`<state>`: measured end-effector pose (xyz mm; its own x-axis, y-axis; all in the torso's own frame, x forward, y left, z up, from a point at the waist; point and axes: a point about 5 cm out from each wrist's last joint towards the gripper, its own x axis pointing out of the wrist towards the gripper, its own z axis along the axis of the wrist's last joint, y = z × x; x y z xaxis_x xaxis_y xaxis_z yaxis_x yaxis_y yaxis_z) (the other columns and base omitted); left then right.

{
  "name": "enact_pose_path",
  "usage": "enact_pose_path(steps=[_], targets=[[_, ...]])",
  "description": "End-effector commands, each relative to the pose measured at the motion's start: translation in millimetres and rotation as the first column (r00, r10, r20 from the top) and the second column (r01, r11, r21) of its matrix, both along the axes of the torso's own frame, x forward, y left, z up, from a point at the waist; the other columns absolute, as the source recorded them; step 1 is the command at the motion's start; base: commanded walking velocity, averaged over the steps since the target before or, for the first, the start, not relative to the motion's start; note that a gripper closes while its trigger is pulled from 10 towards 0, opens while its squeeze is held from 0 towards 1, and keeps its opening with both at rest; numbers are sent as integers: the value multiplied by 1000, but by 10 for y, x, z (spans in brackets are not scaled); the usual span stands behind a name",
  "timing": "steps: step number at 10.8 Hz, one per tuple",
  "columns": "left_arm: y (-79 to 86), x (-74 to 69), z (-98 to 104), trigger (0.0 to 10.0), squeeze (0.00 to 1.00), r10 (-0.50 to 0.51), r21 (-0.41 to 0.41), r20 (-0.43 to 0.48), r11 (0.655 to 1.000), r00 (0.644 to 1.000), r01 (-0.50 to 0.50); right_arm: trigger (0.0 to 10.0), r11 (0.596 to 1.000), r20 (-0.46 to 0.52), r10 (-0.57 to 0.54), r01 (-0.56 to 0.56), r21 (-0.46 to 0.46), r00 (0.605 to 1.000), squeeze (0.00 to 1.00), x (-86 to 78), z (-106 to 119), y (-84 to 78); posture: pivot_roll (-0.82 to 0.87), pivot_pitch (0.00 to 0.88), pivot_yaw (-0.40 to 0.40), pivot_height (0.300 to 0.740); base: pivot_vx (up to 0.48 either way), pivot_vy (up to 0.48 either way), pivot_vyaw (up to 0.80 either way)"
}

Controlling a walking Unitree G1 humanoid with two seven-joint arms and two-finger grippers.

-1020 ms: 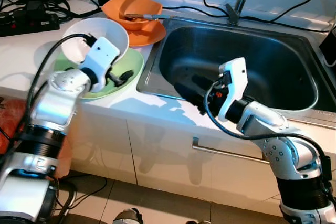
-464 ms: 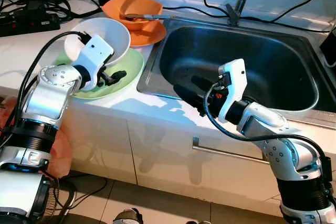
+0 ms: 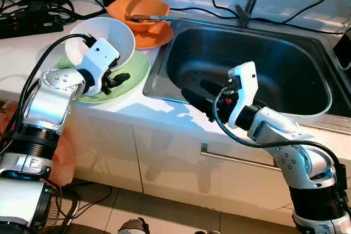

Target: Kitchen organization

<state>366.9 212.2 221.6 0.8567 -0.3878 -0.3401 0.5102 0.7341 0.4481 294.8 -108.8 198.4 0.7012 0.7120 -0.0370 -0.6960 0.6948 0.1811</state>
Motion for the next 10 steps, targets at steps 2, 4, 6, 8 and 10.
enact_pose_path(steps=[2,4,6,8,10], targets=[[-12,-21,-49,0,0,-16,12,-16,1000,1000,16,10000,1000,-1,1,-1,-12,1000,0,-15,-6,-16,80,66,-41,740,0,0,0],[-2,-27,-77,0,0,-16,13,-16,1000,1000,16,10000,1000,-4,-5,5,-19,1000,0,-8,-20,-19,79,67,-42,740,0,0,0],[5,-27,-83,0,0,-14,14,-15,1000,1000,15,10000,1000,-8,-13,13,-18,1000,0,3,-27,-29,78,67,-43,740,0,0,0],[3,-32,-99,0,0,-18,17,-10,1000,1000,19,10000,1000,-14,-11,11,-14,1000,0,-2,-37,-26,77,66,-43,740,0,0,0],[13,-26,-109,0,0,-11,14,27,1000,1000,10,10000,1000,-18,-7,6,-14,1000,0,-5,-41,-27,76,67,-42,740,0,0,0]])
